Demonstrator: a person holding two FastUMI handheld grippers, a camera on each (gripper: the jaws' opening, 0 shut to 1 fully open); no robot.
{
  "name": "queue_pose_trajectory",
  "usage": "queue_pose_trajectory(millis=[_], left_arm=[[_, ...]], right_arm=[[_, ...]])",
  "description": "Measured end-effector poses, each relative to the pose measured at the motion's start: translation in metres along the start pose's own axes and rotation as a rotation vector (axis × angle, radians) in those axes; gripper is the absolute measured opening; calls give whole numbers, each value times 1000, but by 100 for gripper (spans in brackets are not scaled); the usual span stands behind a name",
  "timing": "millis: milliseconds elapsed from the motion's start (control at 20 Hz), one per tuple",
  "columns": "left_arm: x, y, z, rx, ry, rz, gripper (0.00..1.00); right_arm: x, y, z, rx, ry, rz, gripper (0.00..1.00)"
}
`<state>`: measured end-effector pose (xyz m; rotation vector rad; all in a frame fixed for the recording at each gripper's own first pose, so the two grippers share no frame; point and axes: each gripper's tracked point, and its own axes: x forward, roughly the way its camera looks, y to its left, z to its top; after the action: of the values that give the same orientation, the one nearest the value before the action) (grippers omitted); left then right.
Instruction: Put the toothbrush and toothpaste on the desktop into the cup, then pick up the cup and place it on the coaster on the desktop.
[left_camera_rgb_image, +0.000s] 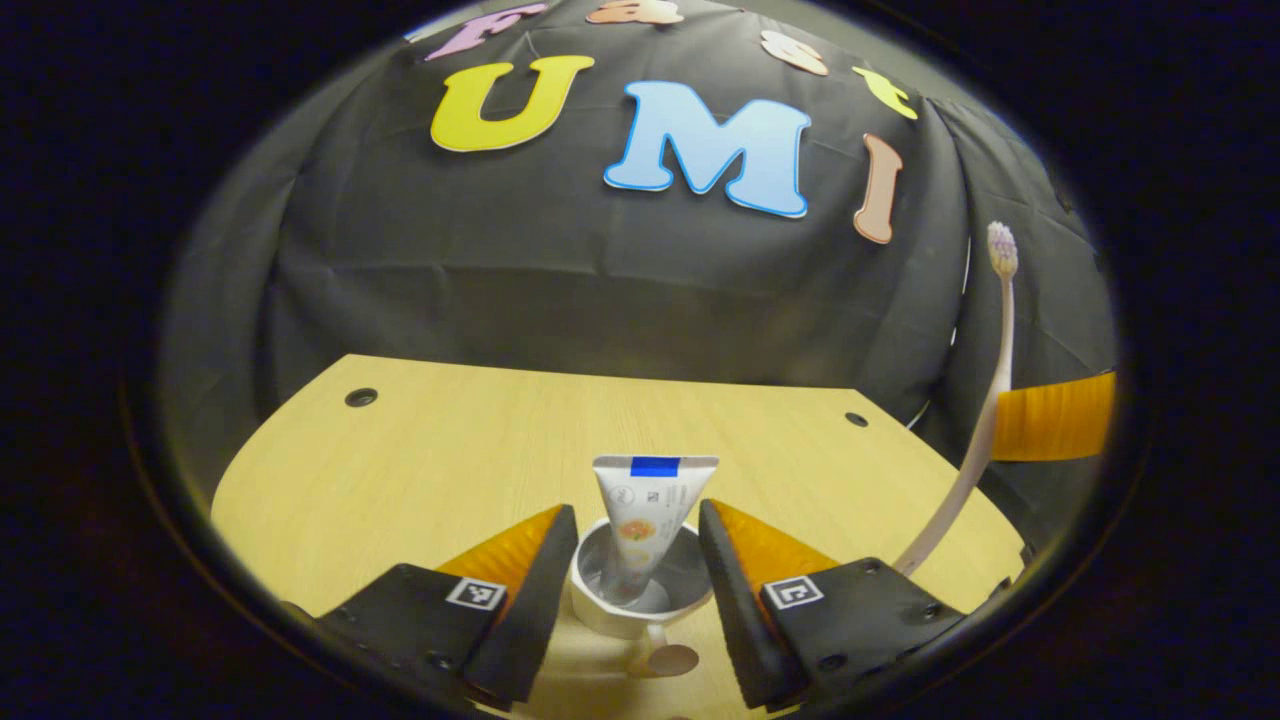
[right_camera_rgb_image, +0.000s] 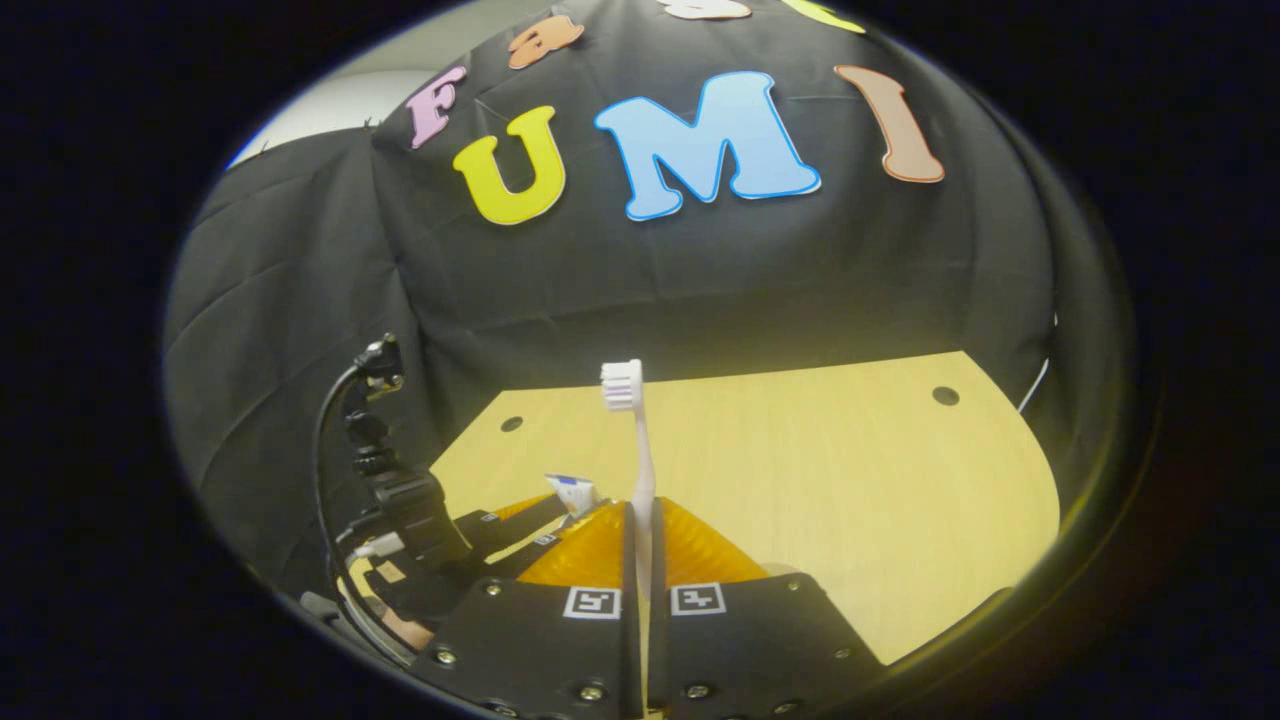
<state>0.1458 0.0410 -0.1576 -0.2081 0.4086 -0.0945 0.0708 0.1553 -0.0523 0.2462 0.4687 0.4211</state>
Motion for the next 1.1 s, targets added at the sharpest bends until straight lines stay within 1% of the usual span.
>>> queue_pose_trajectory(millis=[50,150,200,450,650,700,750,800,850,900,1100], left_arm=[[-3,1,2,-4,-3,-1,84],[-7,4,6,-12,-9,1,84],[-13,3,9,-16,-10,-2,89],[-43,4,5,-14,-3,-10,89],[-60,2,-7,-19,38,-27,89],[-62,1,-12,-21,49,-33,89],[-65,0,-17,-22,65,-37,90],[-65,0,-23,-25,78,-43,90],[-66,0,-27,-29,90,-47,90],[-65,0,-32,-33,103,-52,89],[-63,1,-50,-63,157,-66,89]], right_arm=[[2,1,2,-2,-5,3,4],[6,4,6,-10,-20,11,4],[9,5,7,-14,-27,16,4],[29,22,17,-22,-71,60,4],[49,36,20,-25,-93,90,4],[54,39,19,-27,-95,96,0],[60,42,17,-31,-96,103,4],[65,44,15,-34,-93,106,0],[71,44,10,-41,-83,106,4],[83,40,6,-53,-73,104,4],[96,43,-12,-114,-39,103,4]])
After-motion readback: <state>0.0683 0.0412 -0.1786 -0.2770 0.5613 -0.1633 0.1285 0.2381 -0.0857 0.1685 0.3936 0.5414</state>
